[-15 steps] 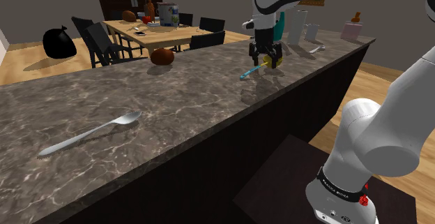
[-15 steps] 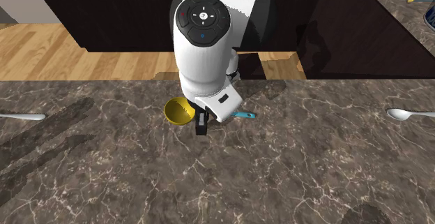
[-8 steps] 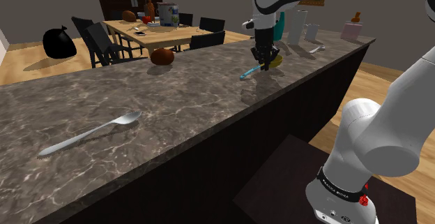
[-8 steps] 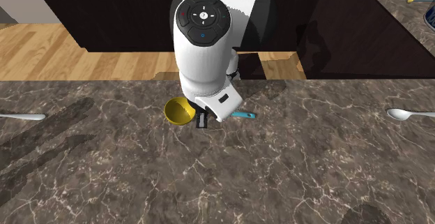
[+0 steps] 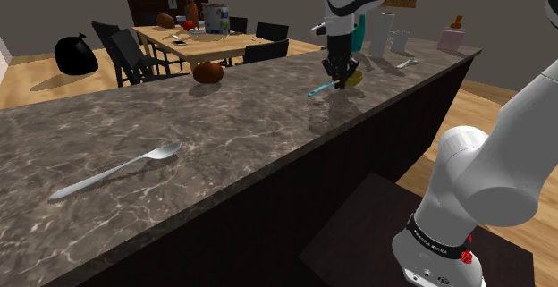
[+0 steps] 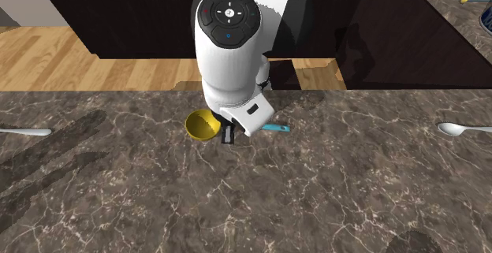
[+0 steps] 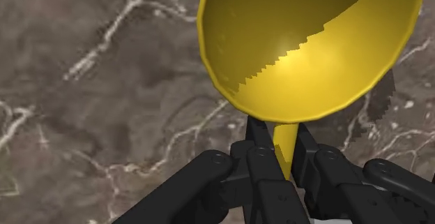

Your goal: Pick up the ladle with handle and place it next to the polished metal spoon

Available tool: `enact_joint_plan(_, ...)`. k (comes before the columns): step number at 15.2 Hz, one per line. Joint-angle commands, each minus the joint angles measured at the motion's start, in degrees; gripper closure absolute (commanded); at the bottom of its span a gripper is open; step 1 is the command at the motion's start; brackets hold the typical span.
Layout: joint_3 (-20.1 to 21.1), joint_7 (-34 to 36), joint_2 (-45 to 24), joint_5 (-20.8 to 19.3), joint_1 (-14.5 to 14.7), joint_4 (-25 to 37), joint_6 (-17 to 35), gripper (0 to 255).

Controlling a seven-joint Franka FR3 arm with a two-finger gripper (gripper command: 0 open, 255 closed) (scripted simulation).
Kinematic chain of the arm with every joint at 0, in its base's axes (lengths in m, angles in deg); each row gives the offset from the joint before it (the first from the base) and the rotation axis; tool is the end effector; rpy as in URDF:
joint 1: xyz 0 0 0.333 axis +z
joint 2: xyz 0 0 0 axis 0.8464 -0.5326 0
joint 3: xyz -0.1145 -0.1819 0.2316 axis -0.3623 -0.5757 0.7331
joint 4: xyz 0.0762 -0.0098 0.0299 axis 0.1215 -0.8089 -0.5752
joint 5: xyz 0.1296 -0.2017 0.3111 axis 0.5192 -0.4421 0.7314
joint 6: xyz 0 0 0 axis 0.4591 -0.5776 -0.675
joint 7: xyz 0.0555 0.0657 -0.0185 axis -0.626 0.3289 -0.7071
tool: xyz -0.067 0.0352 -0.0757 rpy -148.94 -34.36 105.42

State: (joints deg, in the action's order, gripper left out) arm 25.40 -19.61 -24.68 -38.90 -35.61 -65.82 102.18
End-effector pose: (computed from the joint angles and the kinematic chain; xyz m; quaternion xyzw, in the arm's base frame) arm 0.4418 -0.1281 0.5270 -0.7398 -0.6660 0.0879 0.0373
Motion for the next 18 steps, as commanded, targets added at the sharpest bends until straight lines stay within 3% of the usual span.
enact_joint_plan(1,0.2,-0.1,0.0,0.1,0.1,1.5,-1.5,255)
enact_joint_plan(18,1.1,-2.1,-2.1,1.3,0.8,16.3,-14.3,255)
